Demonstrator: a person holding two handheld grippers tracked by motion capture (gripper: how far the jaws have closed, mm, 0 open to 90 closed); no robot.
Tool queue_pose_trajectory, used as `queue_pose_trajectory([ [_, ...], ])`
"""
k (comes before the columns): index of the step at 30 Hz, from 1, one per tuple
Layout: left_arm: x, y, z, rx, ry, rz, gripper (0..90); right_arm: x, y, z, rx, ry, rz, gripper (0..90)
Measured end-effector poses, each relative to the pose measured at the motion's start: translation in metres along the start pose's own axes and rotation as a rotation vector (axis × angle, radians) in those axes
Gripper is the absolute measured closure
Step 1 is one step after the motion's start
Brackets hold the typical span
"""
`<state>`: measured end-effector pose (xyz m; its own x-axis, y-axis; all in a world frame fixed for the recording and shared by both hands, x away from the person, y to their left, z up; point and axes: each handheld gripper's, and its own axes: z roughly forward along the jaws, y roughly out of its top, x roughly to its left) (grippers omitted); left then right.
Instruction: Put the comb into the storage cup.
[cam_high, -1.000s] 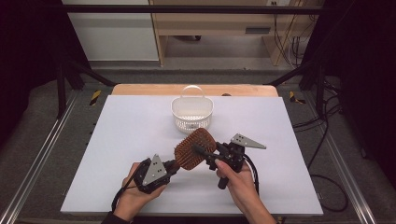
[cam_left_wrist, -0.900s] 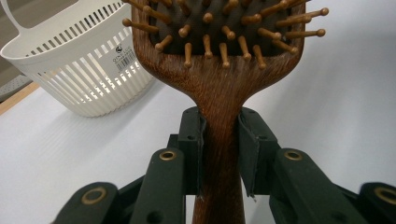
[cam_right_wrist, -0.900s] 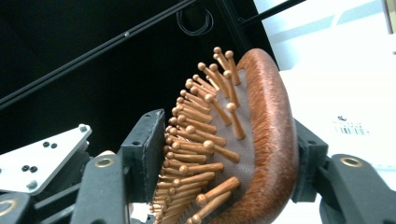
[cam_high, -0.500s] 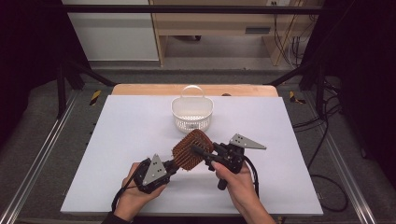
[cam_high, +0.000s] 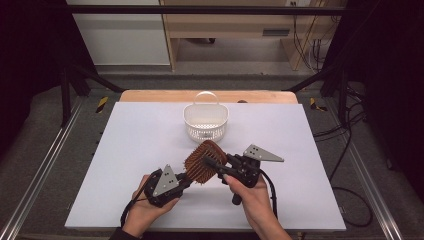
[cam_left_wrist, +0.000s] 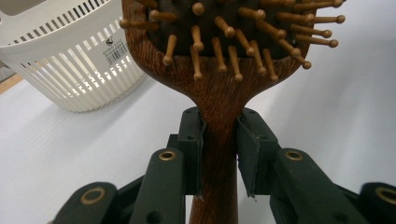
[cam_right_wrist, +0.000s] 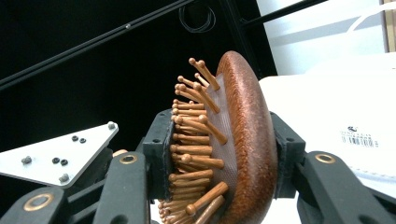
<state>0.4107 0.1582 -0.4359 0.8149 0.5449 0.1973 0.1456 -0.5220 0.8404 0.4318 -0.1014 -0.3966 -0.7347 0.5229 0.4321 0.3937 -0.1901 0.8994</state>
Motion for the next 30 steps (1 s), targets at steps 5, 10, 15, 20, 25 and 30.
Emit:
queue_pose_trajectory([
  [5,0.000,0.000,0.001,-0.009,-0.021,-0.011,71.8,0.000,0.000,-0.001,-0.004,0.002,0.024,52.6],
  [10,0.000,0.000,0.001,-0.019,-0.021,-0.018,71.4,0.000,0.001,-0.001,-0.010,0.000,0.038,52.6],
  [15,0.000,-0.001,0.002,-0.027,-0.028,-0.024,65.7,-0.002,0.002,-0.003,-0.026,-0.004,0.067,52.6],
  [20,0.000,0.000,0.002,-0.048,-0.030,-0.032,59.1,-0.004,0.005,-0.006,-0.047,-0.014,0.079,52.6],
  [25,0.003,-0.001,-0.001,-0.078,-0.004,-0.060,47.0,-0.011,0.008,-0.012,-0.062,-0.047,0.081,52.4],
  [30,0.013,-0.004,-0.007,-0.105,0.036,-0.108,39.1,-0.021,0.012,-0.020,-0.088,-0.087,0.092,52.4],
])
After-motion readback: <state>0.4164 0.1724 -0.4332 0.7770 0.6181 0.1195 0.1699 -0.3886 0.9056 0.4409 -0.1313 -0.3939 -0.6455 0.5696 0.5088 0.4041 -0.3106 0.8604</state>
